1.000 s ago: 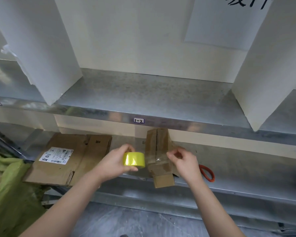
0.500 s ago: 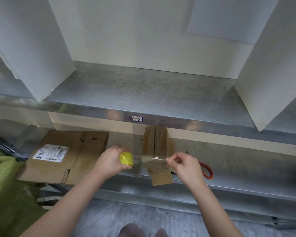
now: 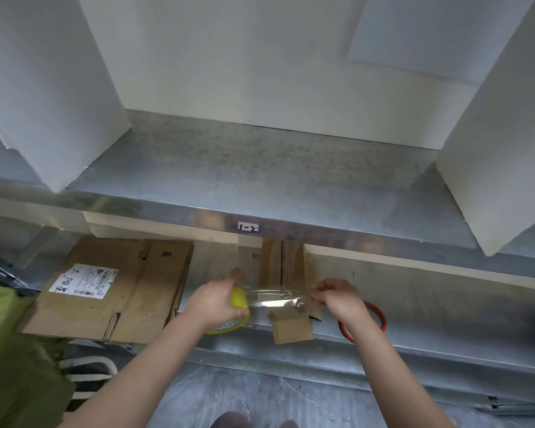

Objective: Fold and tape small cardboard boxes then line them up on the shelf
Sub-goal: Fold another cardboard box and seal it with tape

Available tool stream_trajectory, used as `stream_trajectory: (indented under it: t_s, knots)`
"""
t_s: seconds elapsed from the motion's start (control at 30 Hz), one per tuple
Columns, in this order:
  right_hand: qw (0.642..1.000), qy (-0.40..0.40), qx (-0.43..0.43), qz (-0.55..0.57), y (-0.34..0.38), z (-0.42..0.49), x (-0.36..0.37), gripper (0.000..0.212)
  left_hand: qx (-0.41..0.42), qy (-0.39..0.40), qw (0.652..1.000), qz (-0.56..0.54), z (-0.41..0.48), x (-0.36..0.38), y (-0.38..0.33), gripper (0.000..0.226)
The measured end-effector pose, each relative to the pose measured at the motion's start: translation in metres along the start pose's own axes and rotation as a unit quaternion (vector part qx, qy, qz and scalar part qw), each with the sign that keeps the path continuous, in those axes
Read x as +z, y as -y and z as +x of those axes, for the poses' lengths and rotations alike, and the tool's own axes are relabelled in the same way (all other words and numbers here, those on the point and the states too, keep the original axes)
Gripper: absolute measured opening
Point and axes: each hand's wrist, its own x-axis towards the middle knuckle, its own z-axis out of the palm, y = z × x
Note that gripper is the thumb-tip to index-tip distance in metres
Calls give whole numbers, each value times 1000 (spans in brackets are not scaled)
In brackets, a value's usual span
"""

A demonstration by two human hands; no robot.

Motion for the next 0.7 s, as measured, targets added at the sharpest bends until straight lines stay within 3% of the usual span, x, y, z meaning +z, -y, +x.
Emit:
stream_trajectory:
  t_s: [0.13,0.23,0.33,0.5,0.7]
  knots:
    - [998,18,26,55,-12,8,2,18,84,-27,994,59,5,6,-7,84]
    - [993,0,32,111,-23,11,8,22,155,-64,980,105,6,11,-13,76]
    - [986,-1,29,162,-30,11,18,25,152,-66,980,107,9,13,-14,67]
    - [960,10,32,277,-37,13,28,23,159,-84,978,109,10,19,-17,80]
    - [941,17,54,334,-41,19,32,27,149,-73,980,114,13,21,-18,69]
